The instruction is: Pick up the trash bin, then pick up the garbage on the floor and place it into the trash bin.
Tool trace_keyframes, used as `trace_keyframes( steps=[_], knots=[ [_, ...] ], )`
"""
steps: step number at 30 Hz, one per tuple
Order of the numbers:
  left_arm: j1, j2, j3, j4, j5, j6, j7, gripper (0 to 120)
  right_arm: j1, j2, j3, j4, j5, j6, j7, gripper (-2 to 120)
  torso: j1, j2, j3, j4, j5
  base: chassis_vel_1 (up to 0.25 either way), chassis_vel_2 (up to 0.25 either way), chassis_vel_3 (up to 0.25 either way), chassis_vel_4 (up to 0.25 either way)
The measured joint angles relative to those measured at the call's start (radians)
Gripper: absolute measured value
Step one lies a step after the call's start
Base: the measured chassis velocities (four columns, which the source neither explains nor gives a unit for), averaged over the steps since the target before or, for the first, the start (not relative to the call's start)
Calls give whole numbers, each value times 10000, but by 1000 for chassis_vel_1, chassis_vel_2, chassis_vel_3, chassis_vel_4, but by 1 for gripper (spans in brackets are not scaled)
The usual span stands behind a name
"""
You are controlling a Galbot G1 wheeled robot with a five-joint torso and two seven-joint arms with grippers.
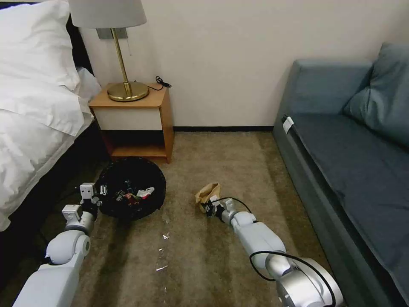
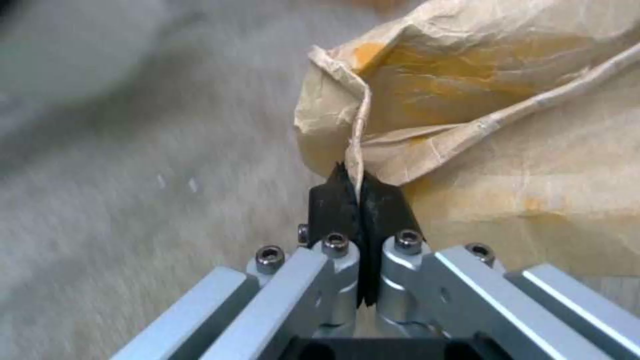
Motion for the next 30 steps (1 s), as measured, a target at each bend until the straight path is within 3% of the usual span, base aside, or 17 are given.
trace_keyframes(
  steps=[5,10,23,30],
  knots=[
    [-175,17,163,101,-52,0,-29,4,-224,-354,-94,1344,659,428,-488,0,0,0,0,-7,0,0,0,0,0],
    [-376,1,374,276,-62,0,-49,4,-312,-799,-252,3046,1322,960,-1167,0,0,-1,0,1,1,0,0,0,0],
    [-784,-39,817,559,-444,-173,43,4,-972,-1824,-2370,8456,4764,-535,-1048,0,0,-1,-1,-4,-2,0,0,0,0],
    [-631,-31,582,501,-447,-218,31,4,-949,-1512,-3418,8922,5352,-859,-1012,0,-1,-1,0,1,-2,0,0,0,0]
  ],
)
